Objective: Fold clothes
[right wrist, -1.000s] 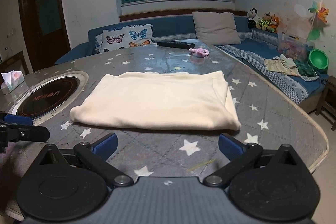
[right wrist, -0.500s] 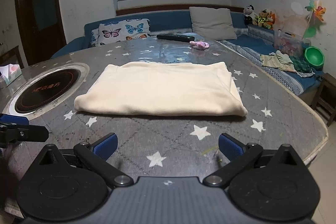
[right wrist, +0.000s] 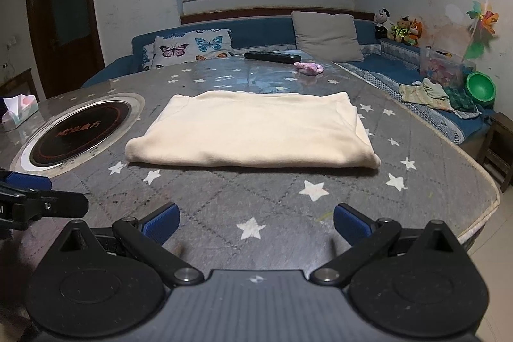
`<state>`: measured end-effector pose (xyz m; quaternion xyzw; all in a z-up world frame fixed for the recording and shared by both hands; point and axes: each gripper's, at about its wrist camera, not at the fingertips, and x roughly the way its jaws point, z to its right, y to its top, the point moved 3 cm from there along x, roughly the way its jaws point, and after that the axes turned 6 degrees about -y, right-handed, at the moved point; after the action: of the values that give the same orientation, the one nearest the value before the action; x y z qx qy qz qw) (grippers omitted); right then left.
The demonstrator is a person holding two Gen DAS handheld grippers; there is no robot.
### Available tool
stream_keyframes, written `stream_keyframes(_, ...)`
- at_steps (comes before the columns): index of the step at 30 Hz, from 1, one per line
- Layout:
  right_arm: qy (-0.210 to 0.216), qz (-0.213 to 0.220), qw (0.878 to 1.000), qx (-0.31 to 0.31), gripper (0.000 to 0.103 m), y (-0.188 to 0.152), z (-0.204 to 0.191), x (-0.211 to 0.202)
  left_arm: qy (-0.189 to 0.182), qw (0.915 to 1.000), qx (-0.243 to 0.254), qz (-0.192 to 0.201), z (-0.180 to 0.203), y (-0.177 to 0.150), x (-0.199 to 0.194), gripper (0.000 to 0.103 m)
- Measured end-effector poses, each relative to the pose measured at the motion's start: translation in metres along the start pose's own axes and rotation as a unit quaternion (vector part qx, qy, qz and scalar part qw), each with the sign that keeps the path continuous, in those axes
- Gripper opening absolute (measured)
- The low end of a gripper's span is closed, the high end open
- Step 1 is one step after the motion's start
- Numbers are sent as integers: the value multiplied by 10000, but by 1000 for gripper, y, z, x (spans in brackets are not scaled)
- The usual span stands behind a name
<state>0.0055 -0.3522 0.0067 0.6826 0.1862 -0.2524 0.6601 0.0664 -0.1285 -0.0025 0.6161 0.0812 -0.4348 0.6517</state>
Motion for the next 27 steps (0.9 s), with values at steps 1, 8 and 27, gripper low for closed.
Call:
stream_keyframes(1,3,7,10000,1,103,-1,0,-1,6,10000,7,7,1,0,-1,103)
stream_keyframes(8,48,65,10000,12,103,-4,-2,-10,24,10000,61,64,7,-1,-8,103)
stream_keyframes(27,107,175,9998,-76,103,-7,-5,-24,91,9999,135,-35,17,-11,-13,103)
